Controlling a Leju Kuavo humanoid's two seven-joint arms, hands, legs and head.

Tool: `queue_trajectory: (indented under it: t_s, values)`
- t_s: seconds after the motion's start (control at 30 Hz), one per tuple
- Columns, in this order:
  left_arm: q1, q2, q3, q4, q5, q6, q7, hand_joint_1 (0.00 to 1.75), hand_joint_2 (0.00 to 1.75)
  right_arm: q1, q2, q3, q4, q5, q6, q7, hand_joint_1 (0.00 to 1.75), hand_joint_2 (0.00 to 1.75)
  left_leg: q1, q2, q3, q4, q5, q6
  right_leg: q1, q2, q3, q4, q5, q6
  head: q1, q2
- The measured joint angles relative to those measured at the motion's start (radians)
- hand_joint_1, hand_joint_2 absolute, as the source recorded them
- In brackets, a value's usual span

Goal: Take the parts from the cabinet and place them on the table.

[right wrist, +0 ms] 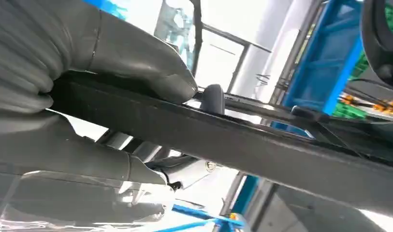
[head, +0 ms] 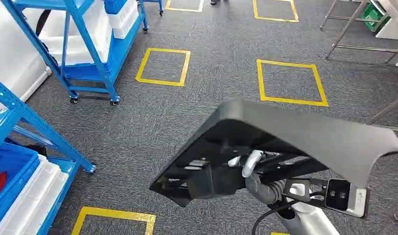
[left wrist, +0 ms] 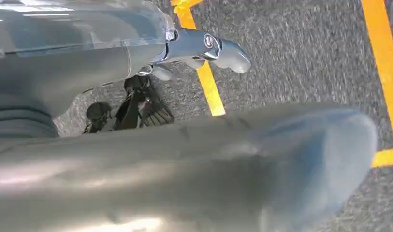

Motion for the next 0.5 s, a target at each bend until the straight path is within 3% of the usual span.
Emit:
queue_trajectory:
  t_s: [0.03, 0.07, 0.1, 0.23, 0.3, 0.33, 0.4, 0.43, 0.47, 0.5]
  values:
    - [0.000, 0.000, 0.003, 0.000, 0.000, 0.002, 0.001, 0.00, 0.00, 0.012, 0.003, -0.015, -0.006, 0.006, 0.019, 0.000, 1.75, 1.75, 0.000, 0.010, 0.005, 0.000, -0.004, -0.003, 0.000, -0.012, 0.057, -0.104, 0.046, -0.004, 0.000, 0.000]
    - [0.001, 0.000, 0.005, 0.000, 0.000, 0.005, 0.005, 0.00, 0.00, 0.024, 0.007, -0.032, -0.012, 0.012, 0.039, 0.000, 1.75, 1.75, -0.001, 0.017, 0.010, 0.000, -0.007, -0.008, 0.004, -0.044, 0.105, -0.187, 0.071, -0.010, 0.000, 0.000]
    - [0.004, 0.000, 0.010, -0.001, 0.000, 0.008, 0.008, 0.00, 0.00, 0.039, 0.014, -0.051, -0.019, 0.018, 0.059, 0.000, 1.75, 1.75, -0.010, 0.022, 0.010, 0.004, -0.013, -0.016, 0.017, -0.062, 0.114, -0.209, 0.058, -0.016, 0.000, 0.000]
    - [0.003, 0.006, 0.024, -0.002, -0.001, 0.020, 0.032, 0.00, 0.00, 0.092, 0.035, -0.113, -0.036, 0.029, 0.106, 0.000, 1.75, 1.75, -0.008, 0.055, 0.024, -0.001, -0.022, -0.037, 0.016, -0.018, 0.110, -0.213, 0.060, -0.036, 0.000, 0.000]
    - [0.005, 0.010, 0.028, -0.003, -0.001, 0.021, 0.036, 0.00, 0.00, 0.105, 0.041, -0.137, -0.043, 0.030, 0.114, 0.000, 1.75, 1.75, -0.001, -0.003, 0.006, 0.050, -0.063, -0.043, 0.009, -0.006, 0.117, -0.221, 0.064, -0.047, 0.000, 0.000]
    - [0.009, 0.010, 0.030, -0.003, -0.001, 0.020, 0.037, 0.00, 0.00, 0.108, 0.048, -0.146, -0.043, 0.030, 0.122, 0.000, 1.75, 1.75, 0.000, -0.020, -0.032, 0.134, -0.112, -0.044, 0.010, 0.003, 0.117, -0.221, 0.065, -0.054, 0.000, 0.000]
    - [0.014, 0.014, 0.034, -0.003, -0.001, 0.018, 0.039, 0.00, 0.00, 0.128, 0.056, -0.161, -0.044, 0.030, 0.129, 0.000, 1.75, 1.75, 0.000, -0.032, -0.109, 0.295, -0.179, -0.048, 0.013, 0.023, 0.117, -0.220, 0.064, -0.055, 0.000, 0.000]
    - [0.016, 0.016, 0.037, -0.003, -0.001, 0.017, 0.039, 0.00, 0.00, 0.138, 0.059, -0.171, -0.044, 0.031, 0.132, 0.000, 1.75, 1.75, 0.000, -0.032, -0.131, 0.337, -0.182, -0.048, 0.014, 0.034, 0.117, -0.219, 0.064, -0.055, 0.000, 0.000]
    - [0.018, 0.017, 0.039, -0.003, -0.001, 0.015, 0.039, 0.00, 0.00, 0.145, 0.060, -0.178, -0.044, 0.033, 0.136, 0.000, 1.75, 1.75, 0.000, -0.032, -0.128, 0.322, -0.159, -0.047, 0.013, 0.045, 0.117, -0.218, 0.064, -0.055, 0.000, 0.000]
    - [0.018, 0.017, 0.039, -0.003, -0.001, 0.014, 0.039, 0.00, 0.00, 0.150, 0.061, -0.183, -0.045, 0.034, 0.140, 0.000, 1.75, 1.75, 0.001, -0.033, -0.103, 0.262, -0.115, -0.046, 0.013, 0.057, 0.117, -0.216, 0.064, -0.054, 0.000, 0.000]
